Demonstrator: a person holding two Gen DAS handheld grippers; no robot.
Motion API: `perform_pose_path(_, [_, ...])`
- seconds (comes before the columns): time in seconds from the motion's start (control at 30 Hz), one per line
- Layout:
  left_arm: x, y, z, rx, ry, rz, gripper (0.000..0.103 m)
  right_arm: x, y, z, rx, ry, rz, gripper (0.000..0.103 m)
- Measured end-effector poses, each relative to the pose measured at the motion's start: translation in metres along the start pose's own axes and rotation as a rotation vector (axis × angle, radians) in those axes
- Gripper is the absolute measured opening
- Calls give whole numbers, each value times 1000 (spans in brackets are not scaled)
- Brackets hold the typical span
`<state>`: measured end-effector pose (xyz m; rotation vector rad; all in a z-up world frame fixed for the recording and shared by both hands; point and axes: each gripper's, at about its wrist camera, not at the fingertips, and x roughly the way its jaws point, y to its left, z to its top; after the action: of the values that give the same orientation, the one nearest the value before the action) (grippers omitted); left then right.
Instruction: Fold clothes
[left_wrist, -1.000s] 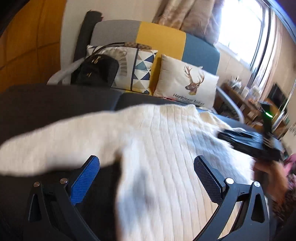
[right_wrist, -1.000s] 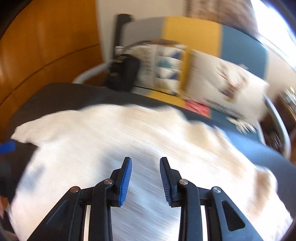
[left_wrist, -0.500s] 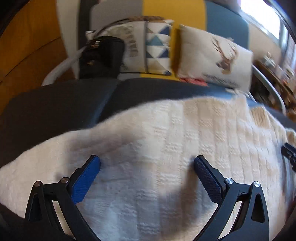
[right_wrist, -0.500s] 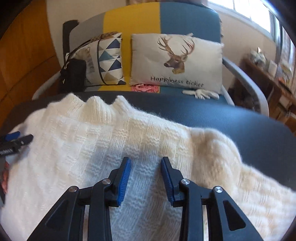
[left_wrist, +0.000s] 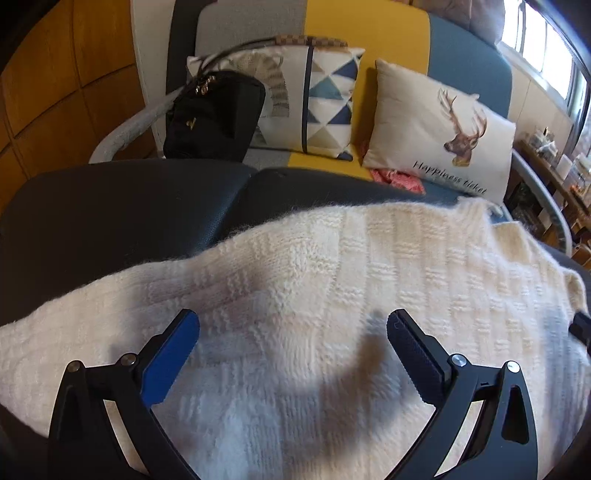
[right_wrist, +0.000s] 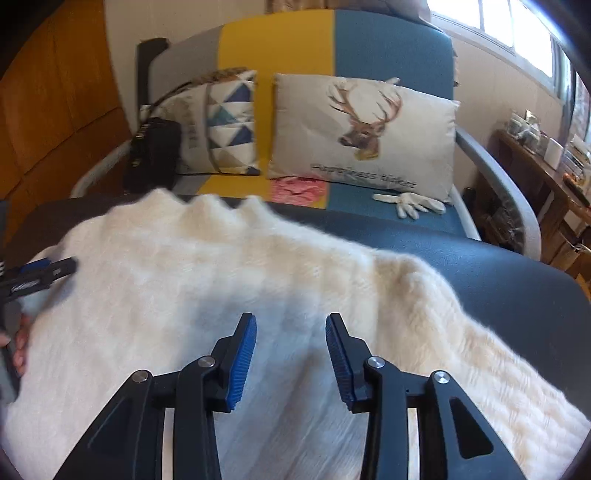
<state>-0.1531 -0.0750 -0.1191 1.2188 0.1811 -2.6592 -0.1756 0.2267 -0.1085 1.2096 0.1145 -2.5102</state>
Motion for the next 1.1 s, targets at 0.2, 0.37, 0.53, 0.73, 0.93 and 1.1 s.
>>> perform_pose_path(0.2, [-52,-40,-40,136,-65,-85,103,-26,58,-51,-148,82,73,39])
perform_pose_path(0.37, [-63,-47,-76,140,7,-130,103,-34,65,-74,-125,50,50,40])
perform_pose_path(0.53, [-54,-28,-91,115,57,-84,103,-36,57,-75,-97,16,22,39])
perform_pose_path(0.73, [-55,-32,-95,171,64,-66,103,-36,40,-72,-90,24,-36,45])
perform_pose_path(0.93, [-70,-30,-104,167,65,-84,103,-58,45,-76,-31,25,12,45])
perform_pose_path(1.1, [-68,-29,-109,178,62,-81,103,-70,48,-81,-36,-13,39,45])
